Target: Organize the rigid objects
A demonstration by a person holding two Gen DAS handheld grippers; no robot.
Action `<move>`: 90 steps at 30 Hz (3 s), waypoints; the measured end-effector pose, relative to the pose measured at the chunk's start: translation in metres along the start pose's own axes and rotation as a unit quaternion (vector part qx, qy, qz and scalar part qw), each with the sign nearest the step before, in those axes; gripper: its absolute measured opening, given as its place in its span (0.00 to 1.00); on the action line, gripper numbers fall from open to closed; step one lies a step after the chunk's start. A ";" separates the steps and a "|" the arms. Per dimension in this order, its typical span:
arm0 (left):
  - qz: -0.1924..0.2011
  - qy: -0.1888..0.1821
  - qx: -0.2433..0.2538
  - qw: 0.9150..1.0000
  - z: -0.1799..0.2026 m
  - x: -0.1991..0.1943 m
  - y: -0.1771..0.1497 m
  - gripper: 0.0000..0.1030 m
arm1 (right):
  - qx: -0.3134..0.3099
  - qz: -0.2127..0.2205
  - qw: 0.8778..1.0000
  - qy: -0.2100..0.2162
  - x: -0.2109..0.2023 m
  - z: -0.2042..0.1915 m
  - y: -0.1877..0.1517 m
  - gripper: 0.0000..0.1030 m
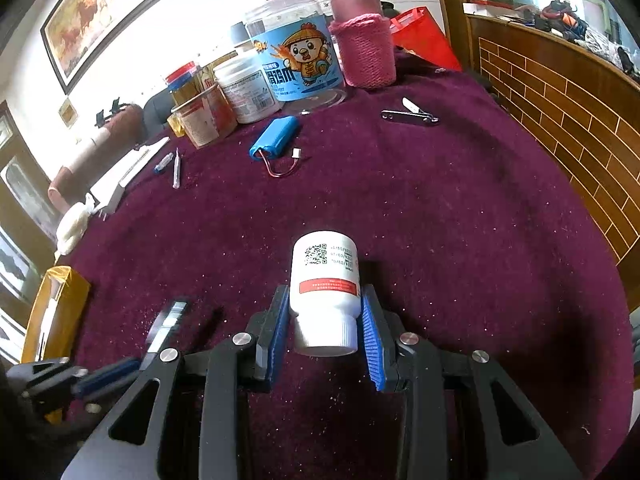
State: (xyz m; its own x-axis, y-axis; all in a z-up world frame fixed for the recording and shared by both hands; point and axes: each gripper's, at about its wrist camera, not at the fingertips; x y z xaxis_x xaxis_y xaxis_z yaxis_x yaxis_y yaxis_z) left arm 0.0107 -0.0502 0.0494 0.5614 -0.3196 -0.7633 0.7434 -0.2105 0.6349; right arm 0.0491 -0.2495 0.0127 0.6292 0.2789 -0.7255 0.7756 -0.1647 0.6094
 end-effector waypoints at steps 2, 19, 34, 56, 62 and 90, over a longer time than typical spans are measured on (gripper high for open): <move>0.012 -0.019 -0.019 1.000 -0.011 -0.017 -0.005 0.06 | 0.002 0.005 1.000 0.003 -0.001 0.001 0.000 0.29; 0.101 0.083 -0.229 0.964 -0.213 -0.205 -0.151 0.06 | -0.002 0.024 1.000 -0.013 -0.010 -0.009 0.000 0.29; 0.067 0.120 -0.327 0.935 -0.270 -0.184 -0.204 0.07 | -0.155 -0.030 0.976 0.149 -0.027 -0.218 -0.041 0.29; 0.130 0.104 -0.327 0.930 -0.282 -0.220 -0.215 0.53 | -0.328 -0.125 0.922 0.160 -0.001 -0.368 -0.156 0.30; 0.134 0.111 -0.322 0.931 -0.278 -0.223 -0.211 0.59 | -0.330 -0.103 0.925 0.155 -0.014 -0.365 -0.153 0.42; 0.194 0.303 -0.257 0.897 -0.185 -0.251 -0.142 1.00 | -0.349 0.044 0.931 0.095 -0.064 -0.345 -0.151 0.65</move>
State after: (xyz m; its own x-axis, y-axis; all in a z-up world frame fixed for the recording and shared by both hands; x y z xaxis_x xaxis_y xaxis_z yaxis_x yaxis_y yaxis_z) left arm -0.1685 0.2311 0.1284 0.7927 0.3167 -0.5210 0.4319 0.3114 0.8465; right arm -0.1260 0.0839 0.0775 0.6178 0.4659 -0.6335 0.4580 0.4416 0.7715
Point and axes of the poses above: each gripper's, at about its wrist camera, not at the fingertips, and x roughly the way its jaws point, z to its right, y to its top, and after that the axes turned 3 degrees about y, right-handed
